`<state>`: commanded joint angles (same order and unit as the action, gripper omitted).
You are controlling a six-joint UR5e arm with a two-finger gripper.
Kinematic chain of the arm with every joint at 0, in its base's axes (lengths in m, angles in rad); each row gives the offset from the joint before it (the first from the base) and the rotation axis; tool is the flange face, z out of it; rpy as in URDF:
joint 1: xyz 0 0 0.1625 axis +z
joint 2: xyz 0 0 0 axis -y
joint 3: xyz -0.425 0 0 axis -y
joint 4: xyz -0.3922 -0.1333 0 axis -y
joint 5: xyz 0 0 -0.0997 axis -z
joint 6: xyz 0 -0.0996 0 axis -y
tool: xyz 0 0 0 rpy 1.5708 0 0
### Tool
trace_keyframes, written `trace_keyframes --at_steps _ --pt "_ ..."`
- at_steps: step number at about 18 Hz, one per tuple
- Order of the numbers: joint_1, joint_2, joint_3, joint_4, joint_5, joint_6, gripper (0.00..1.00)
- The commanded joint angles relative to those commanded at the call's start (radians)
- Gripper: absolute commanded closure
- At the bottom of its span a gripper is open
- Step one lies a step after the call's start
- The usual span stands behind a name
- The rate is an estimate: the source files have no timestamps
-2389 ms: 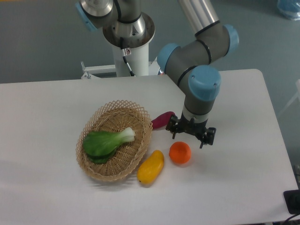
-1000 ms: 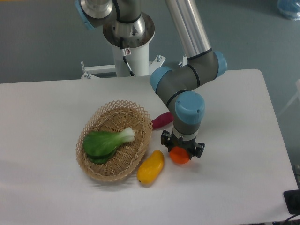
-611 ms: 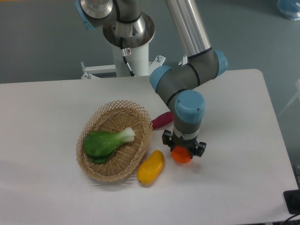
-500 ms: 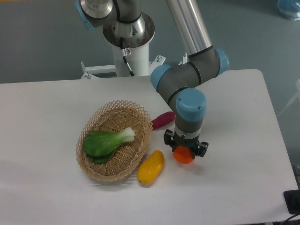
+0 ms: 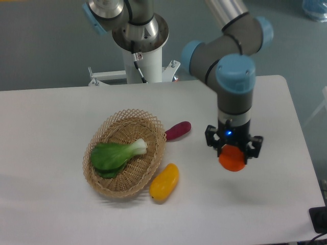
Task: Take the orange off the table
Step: 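Lift the held orange up and away from the fruits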
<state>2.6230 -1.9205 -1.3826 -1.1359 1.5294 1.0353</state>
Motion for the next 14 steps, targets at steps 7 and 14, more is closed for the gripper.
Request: trace_keyframes --at_steps 7,14 --pt "0.110 0.041 0.089 -0.222 -0.025 0.311 0.38" --pt "0.160 0.063 0.112 -0.289 -0.040 0.446 0.38"
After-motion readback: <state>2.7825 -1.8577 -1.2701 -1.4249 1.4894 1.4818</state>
